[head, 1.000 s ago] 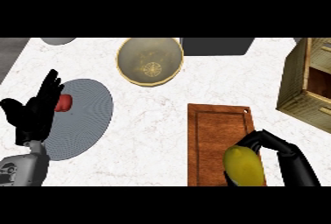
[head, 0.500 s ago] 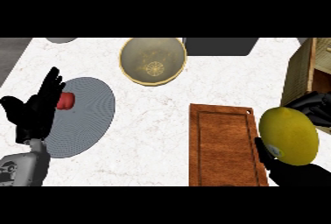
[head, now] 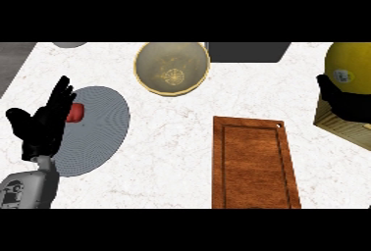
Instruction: Pick the lemon from the cutting board and place it in the basket
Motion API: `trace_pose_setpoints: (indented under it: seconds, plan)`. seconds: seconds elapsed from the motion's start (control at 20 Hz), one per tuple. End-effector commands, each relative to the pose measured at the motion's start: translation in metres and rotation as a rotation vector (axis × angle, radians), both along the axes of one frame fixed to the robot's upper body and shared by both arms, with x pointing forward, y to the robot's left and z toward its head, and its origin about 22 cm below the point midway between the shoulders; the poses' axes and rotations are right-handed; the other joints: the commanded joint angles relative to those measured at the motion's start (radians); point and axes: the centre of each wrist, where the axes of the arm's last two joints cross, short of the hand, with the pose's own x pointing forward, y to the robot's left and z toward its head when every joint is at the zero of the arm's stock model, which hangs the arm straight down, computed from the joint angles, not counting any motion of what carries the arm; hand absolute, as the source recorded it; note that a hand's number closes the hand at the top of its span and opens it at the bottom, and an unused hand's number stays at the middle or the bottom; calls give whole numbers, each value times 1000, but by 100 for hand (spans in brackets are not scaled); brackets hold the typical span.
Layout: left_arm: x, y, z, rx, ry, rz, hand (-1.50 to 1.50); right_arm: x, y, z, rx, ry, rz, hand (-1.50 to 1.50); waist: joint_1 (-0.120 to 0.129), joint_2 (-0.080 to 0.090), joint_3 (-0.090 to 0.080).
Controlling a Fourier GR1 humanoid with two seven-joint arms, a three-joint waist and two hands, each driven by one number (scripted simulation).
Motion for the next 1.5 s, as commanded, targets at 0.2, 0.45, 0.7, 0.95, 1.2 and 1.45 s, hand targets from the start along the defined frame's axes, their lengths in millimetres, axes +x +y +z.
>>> trace_pose_setpoints:
  seconds: [0.2, 0.45, 0.7, 0.95, 1.2, 1.45]
  plan:
    - [-2, 8, 5, 2, -4, -3, 0, 52, -27, 26, -135, 49, -94, 150, 3, 1, 0]
    - [-6, -11, 0, 2, -11, -22, 0, 90, -43, 1, -196, 106, -115, 150, 9, 2, 1]
    - [3, 2, -12, -16, 1, 8, 0, 100, -68, -26, -190, 168, -133, 150, -2, 2, 0]
    - [-9, 2, -5, -3, 3, -6, 0, 123, -104, -43, -207, 198, -174, 150, 7, 2, 1]
    - [13, -3, -9, -2, 9, 1, 0, 123, -131, -57, -174, 206, -158, 150, -3, 2, 1]
    - [-6, -13, 4, -15, 3, -18, 0, 131, -155, -39, -91, 200, -141, 150, 6, 1, 1]
